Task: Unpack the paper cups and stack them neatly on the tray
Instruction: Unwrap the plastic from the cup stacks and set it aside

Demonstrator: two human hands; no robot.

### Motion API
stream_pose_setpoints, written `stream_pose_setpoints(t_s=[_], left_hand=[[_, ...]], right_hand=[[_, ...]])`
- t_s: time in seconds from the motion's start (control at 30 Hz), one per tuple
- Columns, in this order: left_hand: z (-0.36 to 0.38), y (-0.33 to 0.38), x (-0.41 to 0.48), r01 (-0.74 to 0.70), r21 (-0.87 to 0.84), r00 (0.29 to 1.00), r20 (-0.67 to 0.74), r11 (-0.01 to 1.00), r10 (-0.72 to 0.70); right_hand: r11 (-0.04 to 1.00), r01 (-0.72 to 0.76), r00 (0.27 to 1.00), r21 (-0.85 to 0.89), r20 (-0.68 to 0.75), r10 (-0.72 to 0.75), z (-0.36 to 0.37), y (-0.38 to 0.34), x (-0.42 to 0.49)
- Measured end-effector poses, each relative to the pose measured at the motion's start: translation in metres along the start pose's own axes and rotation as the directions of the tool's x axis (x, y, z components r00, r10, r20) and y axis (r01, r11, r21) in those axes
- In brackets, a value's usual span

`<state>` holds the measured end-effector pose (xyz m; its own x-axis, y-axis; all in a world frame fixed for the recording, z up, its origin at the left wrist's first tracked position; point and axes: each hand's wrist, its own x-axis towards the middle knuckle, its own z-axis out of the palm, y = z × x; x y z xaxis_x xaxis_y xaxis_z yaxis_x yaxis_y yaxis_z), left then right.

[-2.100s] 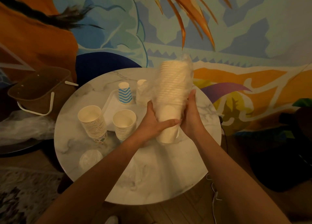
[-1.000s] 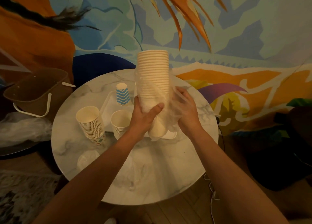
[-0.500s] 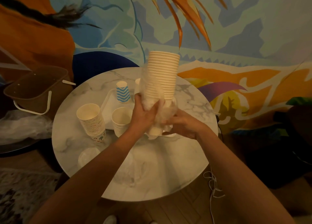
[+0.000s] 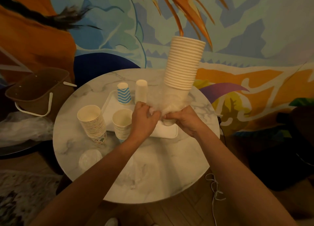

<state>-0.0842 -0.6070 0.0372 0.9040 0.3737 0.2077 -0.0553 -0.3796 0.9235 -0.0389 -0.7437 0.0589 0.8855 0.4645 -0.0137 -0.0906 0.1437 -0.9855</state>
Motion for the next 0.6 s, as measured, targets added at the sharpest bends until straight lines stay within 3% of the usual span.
stream_pose_setpoints(t_s=[0.07,0.2,0.27,0.37,0.47,0.6], left_hand=[[-0.003,0.006,0.003,-0.015,-0.141,1.0,0.017,0.99,0.018],[-0.003,0.02,0.005,0.021,-0.435,0.963,0.251,0.9,0.099],[0.003,0.024,0.006,0.085,-0.377,0.954,0.298,0.922,0.034],[0.008,0.024,0.004,0.102,-0.202,0.97,0.239,0.974,-0.052],[0.006,0.021,0.005,0.092,-0.193,0.981,0.183,0.977,-0.057],[0.002,0.011,0.002,0.141,-0.163,0.973,0.207,0.977,-0.106]], right_hand=[[0.997,-0.012,1.0,-0.082,-0.015,0.01,-0.003,0.004,-0.001],[0.985,-0.036,0.999,-0.168,-0.023,0.033,-0.002,0.01,-0.003],[0.977,-0.059,0.998,-0.206,-0.037,0.052,0.0,0.012,-0.004],[0.951,-0.078,0.996,-0.299,0.027,0.09,0.002,0.011,-0.006],[0.926,-0.079,0.989,-0.369,0.091,0.121,-0.006,0.002,-0.007],[0.965,-0.043,0.999,-0.259,0.021,0.05,-0.015,-0.019,-0.003]])
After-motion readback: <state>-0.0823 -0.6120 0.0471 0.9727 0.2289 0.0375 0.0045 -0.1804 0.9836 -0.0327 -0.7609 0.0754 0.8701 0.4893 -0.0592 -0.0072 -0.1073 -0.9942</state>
